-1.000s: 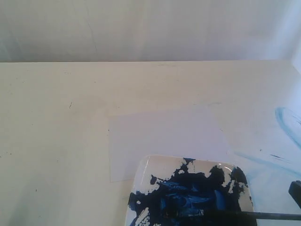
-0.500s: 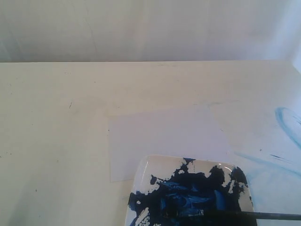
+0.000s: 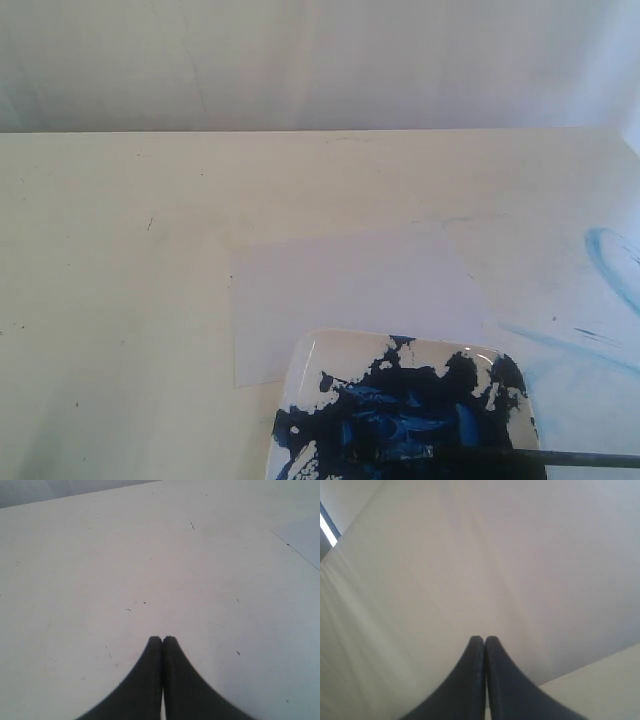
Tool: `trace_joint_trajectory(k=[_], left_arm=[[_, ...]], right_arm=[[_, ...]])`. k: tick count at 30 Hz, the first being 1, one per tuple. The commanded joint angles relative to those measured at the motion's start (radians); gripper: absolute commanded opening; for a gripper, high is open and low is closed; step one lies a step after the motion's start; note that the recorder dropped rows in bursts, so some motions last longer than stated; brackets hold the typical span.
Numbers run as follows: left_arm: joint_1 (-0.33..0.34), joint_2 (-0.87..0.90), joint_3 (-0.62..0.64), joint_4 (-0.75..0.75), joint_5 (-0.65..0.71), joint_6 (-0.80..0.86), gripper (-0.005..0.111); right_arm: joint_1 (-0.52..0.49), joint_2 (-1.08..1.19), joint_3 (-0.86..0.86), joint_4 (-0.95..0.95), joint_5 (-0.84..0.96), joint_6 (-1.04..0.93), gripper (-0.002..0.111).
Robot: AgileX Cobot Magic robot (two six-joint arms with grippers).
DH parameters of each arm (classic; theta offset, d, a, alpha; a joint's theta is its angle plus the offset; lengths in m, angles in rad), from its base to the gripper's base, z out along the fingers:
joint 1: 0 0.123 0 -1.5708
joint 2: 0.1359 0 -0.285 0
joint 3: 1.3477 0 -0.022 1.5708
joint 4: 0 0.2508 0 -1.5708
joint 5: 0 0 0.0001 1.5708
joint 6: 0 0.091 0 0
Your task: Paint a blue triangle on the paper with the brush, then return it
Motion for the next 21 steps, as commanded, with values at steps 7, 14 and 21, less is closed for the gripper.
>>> trace_joint_trajectory(k=[7, 14, 21], left_arm=[[-0.007, -0.004, 0.003, -0.006, -0.004, -0.001, 0.000], [-0.007, -0.004, 0.003, -0.006, -0.004, -0.001, 0.000], [-0.007, -0.004, 0.003, -0.006, -0.004, -0.001, 0.000]], right_arm=[[0.001, -0.005, 0.002, 0.106, -0.090, 0.147, 0.000], [0.001, 0.188, -0.071, 0.839, 0.072, -0.645, 0.000], [0.001, 0.613, -0.249, 1.000, 0.282, -0.992, 0.000]])
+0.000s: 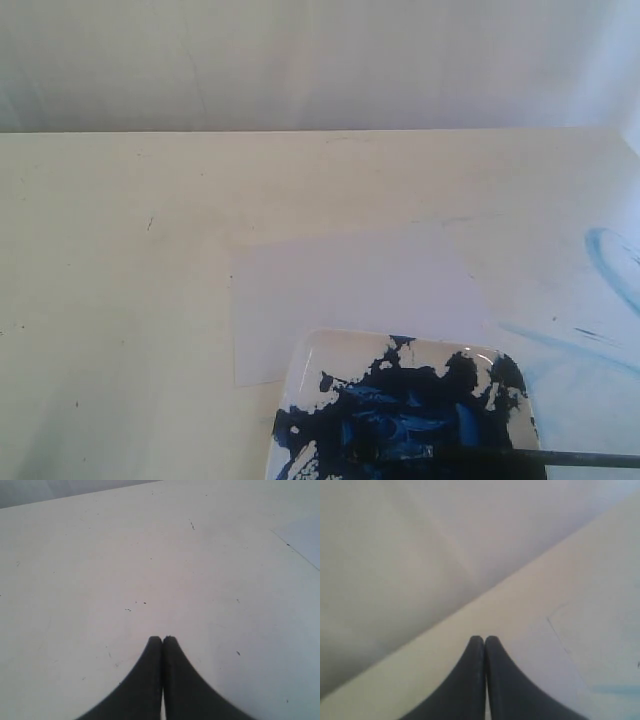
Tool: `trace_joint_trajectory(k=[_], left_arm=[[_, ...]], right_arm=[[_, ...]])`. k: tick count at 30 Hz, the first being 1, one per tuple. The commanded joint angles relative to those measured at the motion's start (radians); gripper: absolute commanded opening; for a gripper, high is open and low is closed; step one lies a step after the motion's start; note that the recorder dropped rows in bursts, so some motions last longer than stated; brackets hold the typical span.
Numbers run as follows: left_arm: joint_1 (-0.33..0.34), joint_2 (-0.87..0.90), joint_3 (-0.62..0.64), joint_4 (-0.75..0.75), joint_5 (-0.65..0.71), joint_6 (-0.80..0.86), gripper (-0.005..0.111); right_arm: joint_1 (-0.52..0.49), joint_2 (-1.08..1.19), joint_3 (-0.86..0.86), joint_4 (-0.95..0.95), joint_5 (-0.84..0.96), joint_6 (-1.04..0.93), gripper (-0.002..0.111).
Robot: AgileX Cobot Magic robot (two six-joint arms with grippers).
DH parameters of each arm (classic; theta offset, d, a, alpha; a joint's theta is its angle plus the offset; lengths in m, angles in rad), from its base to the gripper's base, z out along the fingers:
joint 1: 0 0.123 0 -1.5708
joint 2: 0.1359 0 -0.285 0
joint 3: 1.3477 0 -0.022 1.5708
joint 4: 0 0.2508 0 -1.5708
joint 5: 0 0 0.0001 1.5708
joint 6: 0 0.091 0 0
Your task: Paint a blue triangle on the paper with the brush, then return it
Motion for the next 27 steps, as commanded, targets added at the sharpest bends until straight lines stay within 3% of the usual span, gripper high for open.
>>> trace_joint_trajectory(k=[1, 7, 15, 22, 26, 27], left_arm=[[-0.007, -0.004, 0.003, -0.006, -0.004, -0.001, 0.000], [-0.007, -0.004, 0.003, -0.006, -0.004, -0.001, 0.000], [-0.007, -0.004, 0.003, -0.006, -0.004, -0.001, 0.000], [-0.007, -0.004, 0.003, -0.006, -0.004, -0.001, 0.000], [-0.007, -0.004, 0.003, -0.006, -0.004, -0.001, 0.000], [-0.007, -0.004, 0.003, -0.006, -0.004, -0.001, 0.000]], right_arm=[[0.001, 0.266, -0.113, 0.018, 0.142, -0.134, 0.000], [0.001, 0.501, -0.218, -0.121, 0.233, -0.121, 0.000], [-0.078, 0.499, -0.301, -0.288, 0.194, -0.119, 0.000], [-0.203, 0.491, -0.438, -0.928, 0.383, -0.036, 0.000], [-0.254, 0.500, -0.523, -1.511, 0.515, 0.358, 0.000], [-0.265, 0.509, -0.563, -1.705, 0.600, 0.581, 0.000]])
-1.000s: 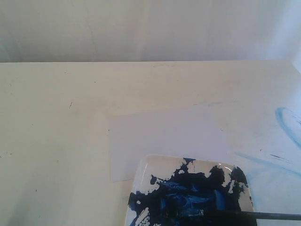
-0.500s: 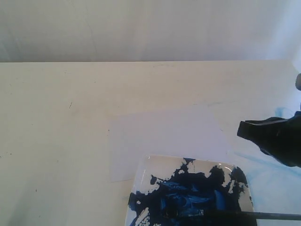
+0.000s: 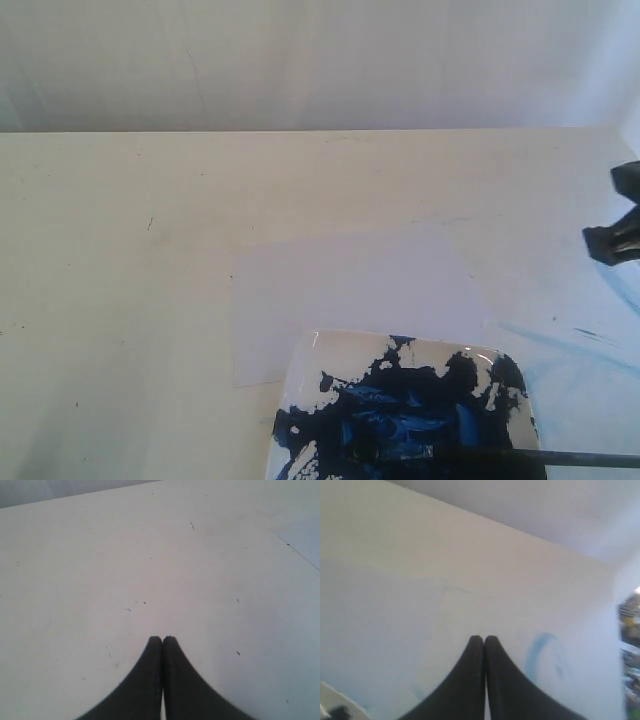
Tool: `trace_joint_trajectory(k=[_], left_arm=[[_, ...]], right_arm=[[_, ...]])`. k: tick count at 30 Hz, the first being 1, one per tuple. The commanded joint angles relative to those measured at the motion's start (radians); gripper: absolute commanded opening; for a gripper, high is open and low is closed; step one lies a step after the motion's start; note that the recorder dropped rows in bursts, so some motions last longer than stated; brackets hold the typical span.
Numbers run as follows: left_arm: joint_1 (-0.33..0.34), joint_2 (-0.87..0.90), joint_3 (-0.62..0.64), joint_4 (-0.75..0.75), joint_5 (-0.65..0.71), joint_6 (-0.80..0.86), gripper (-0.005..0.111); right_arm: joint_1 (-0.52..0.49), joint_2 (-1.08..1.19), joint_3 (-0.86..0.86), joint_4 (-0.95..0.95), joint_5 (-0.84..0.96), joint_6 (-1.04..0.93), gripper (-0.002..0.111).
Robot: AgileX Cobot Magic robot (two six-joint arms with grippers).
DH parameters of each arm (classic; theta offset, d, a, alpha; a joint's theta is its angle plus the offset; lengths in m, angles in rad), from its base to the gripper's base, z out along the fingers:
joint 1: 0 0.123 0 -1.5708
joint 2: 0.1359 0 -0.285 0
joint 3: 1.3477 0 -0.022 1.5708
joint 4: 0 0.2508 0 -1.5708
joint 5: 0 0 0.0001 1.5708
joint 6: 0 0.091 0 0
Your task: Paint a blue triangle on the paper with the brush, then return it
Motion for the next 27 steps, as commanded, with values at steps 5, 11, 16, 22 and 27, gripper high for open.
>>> trace_joint_trajectory(k=[5, 11, 16, 22, 27], left_arm=[[-0.007, -0.004, 0.003, -0.006, -0.004, -0.001, 0.000], [-0.007, -0.004, 0.003, -0.006, -0.004, -0.001, 0.000], [-0.007, -0.004, 0.003, -0.006, -0.004, -0.001, 0.000], [-0.007, -0.004, 0.003, -0.006, -0.004, -0.001, 0.000], [-0.007, -0.004, 0.003, -0.006, -0.004, -0.001, 0.000]], right_arm=[[-0.046, 0.069, -0.232, -0.683, 0.653, 0.876, 0.000], [-0.046, 0.006, -0.187, -0.153, 0.546, 0.589, 0.000], [-0.046, -0.146, -0.076, -0.013, 0.507, 0.647, 0.000], [-0.046, -0.275, 0.056, 0.152, 0.617, 0.624, 0.000], [-0.046, -0.312, 0.163, 0.242, 0.669, 0.608, 0.000]])
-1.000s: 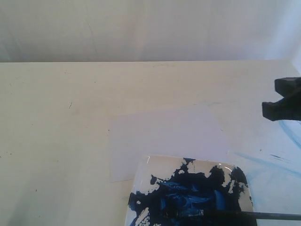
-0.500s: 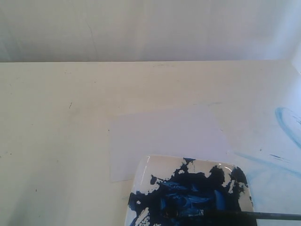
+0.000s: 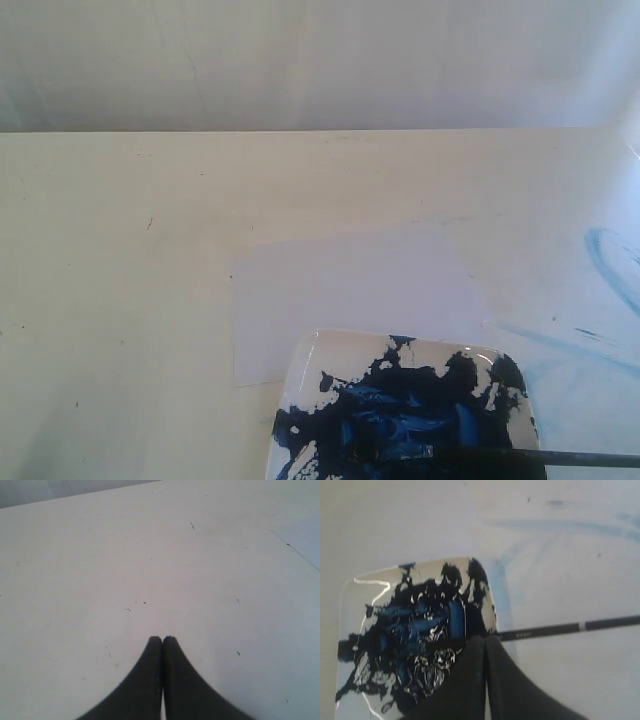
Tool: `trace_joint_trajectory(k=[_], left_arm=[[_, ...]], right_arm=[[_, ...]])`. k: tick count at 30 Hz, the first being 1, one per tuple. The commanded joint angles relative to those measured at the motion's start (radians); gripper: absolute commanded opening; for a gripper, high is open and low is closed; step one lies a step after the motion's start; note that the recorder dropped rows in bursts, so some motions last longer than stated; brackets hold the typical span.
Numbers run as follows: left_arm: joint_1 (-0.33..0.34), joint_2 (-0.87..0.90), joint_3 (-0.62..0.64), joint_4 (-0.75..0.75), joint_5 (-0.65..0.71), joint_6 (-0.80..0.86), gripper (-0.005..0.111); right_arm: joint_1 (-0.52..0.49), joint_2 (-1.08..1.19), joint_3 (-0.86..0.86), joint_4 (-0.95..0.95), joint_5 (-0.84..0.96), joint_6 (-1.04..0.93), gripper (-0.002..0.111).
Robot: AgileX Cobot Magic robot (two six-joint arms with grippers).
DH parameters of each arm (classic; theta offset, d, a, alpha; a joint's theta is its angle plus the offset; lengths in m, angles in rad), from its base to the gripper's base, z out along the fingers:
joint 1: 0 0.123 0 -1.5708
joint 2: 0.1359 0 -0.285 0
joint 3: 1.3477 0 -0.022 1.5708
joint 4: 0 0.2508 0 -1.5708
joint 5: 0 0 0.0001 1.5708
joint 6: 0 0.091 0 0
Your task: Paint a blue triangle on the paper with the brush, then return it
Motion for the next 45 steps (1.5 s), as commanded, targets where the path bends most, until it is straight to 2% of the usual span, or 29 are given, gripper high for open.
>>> trace_joint_trajectory(k=[1, 4, 12, 17, 21, 27, 29, 32, 37, 45], left_arm=[[-0.007, -0.004, 0.003, -0.006, -0.004, -0.001, 0.000], [-0.007, -0.004, 0.003, -0.006, -0.004, -0.001, 0.000], [-0.007, -0.004, 0.003, -0.006, -0.004, -0.001, 0.000], [-0.007, -0.004, 0.003, -0.006, -0.004, -0.001, 0.000], [-0.007, -0.004, 0.003, -0.006, -0.004, -0.001, 0.000], [-0.007, -0.004, 0.003, -0.006, -0.004, -0.001, 0.000], [-0.007, -0.004, 0.003, -0.006, -0.004, -0.001, 0.000], [-0.007, -0.004, 0.003, -0.006, -0.004, -0.001, 0.000], [-0.007, -0.004, 0.003, -0.006, -0.004, -0.001, 0.000], [-0.007, -0.004, 0.003, -0.006, -0.004, -0.001, 0.000]], right_arm=[[-0.003, -0.022, 0.097, 0.065, 0.034, -0.020, 0.000], [-0.003, -0.014, 0.150, 0.095, -0.006, 0.029, 0.000], [-0.003, 0.026, 0.153, 0.121, -0.149, 0.105, 0.000], [-0.003, 0.073, 0.157, 0.130, -0.157, 0.177, 0.001], [-0.003, 0.104, 0.200, 0.144, -0.157, 0.251, 0.015], [-0.003, 0.108, 0.273, 0.144, -0.213, 0.275, 0.055], [-0.003, 0.108, 0.277, 0.144, -0.234, 0.275, 0.061], [-0.003, 0.108, 0.281, 0.146, -0.274, 0.308, 0.061], [-0.003, 0.108, 0.315, 0.124, -0.333, 0.553, 0.060], [-0.003, 0.108, 0.386, 0.124, -0.458, 0.614, 0.059]])
